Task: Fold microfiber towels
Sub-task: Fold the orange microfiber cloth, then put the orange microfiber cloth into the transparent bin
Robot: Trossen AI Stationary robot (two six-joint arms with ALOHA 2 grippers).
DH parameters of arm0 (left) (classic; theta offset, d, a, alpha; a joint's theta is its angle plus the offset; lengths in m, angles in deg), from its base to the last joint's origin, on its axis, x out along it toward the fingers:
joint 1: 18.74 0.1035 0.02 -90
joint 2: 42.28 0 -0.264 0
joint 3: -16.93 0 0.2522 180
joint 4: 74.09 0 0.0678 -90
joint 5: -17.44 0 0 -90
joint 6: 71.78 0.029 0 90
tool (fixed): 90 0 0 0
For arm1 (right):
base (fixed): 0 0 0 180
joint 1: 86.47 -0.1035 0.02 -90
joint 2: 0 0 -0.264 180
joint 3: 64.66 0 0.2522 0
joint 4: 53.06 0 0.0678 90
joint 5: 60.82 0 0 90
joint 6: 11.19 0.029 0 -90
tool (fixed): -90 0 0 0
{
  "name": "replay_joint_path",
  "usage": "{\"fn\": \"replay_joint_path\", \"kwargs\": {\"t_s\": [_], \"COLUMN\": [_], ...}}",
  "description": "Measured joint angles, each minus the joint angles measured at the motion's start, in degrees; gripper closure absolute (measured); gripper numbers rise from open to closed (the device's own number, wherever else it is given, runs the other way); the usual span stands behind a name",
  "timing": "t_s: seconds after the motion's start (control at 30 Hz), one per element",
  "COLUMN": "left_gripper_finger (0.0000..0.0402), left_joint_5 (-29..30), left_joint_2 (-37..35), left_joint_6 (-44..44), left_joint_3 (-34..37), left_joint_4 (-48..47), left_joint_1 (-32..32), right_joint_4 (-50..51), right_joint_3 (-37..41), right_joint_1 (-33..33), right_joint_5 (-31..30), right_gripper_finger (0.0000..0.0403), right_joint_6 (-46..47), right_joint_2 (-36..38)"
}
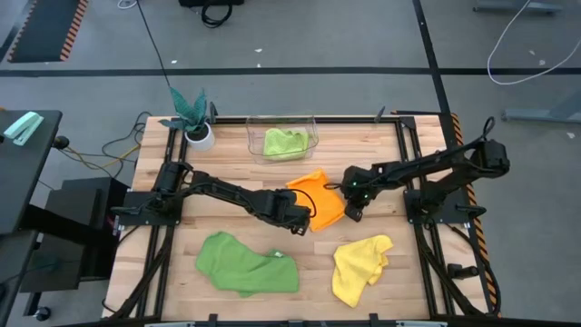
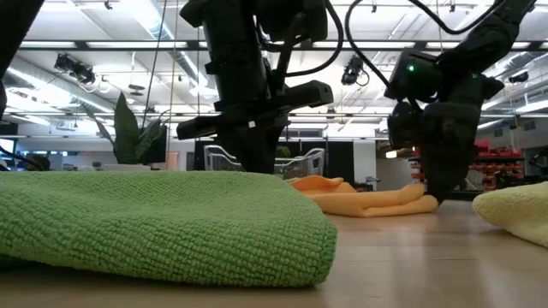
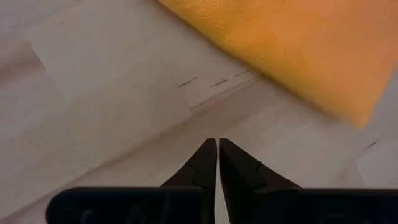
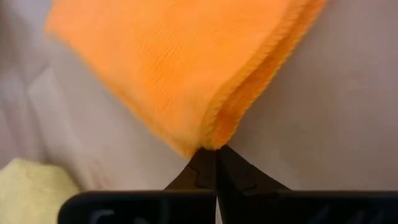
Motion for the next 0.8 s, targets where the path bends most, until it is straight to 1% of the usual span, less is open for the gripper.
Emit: {"fn": "replay_joint_path", "kwargs": {"t_s": [0.13,0.27,0.4,0.5,0.63,0.8], "left_gripper_finger": [0.0374,0.0382,0.039,0.0391,0.0384,0.0373], "left_joint_5": [0.0,0.0,0.4,0.9,0.9,0.9], "left_joint_2": [0.0,0.0,0.0,0.0,0.0,0.0], "left_joint_6": [0.0,0.0,0.0,0.0,0.1,-0.4], "left_joint_3": [0.0,0.0,0.0,0.0,0.0,0.0], "left_joint_4": [0.0,0.0,0.0,0.0,0.0,0.3], "left_joint_1": [0.1,0.0,0.2,0.6,0.8,0.7], "right_joint_4": [-1.4,-2.8,-8.3,-11.2,-9.1,-2.9], "right_joint_3": [0.0,0.0,0.0,0.0,-0.1,-0.1], "right_joint_1": [-4.3,-8.1,-9.9,-9.9,-9.2,-8.9], "right_joint_5": [0.2,0.7,1.1,1.1,0.6,-0.3], "right_gripper_finger": [0.0402,0.0402,0.0402,0.0402,0.0403,0.0403], "right_joint_6": [1.9,2.8,4.4,5.9,5.3,4.2], "right_joint_2": [-1.3,-1.4,-1.3,-1.3,-1.3,-0.1]}}
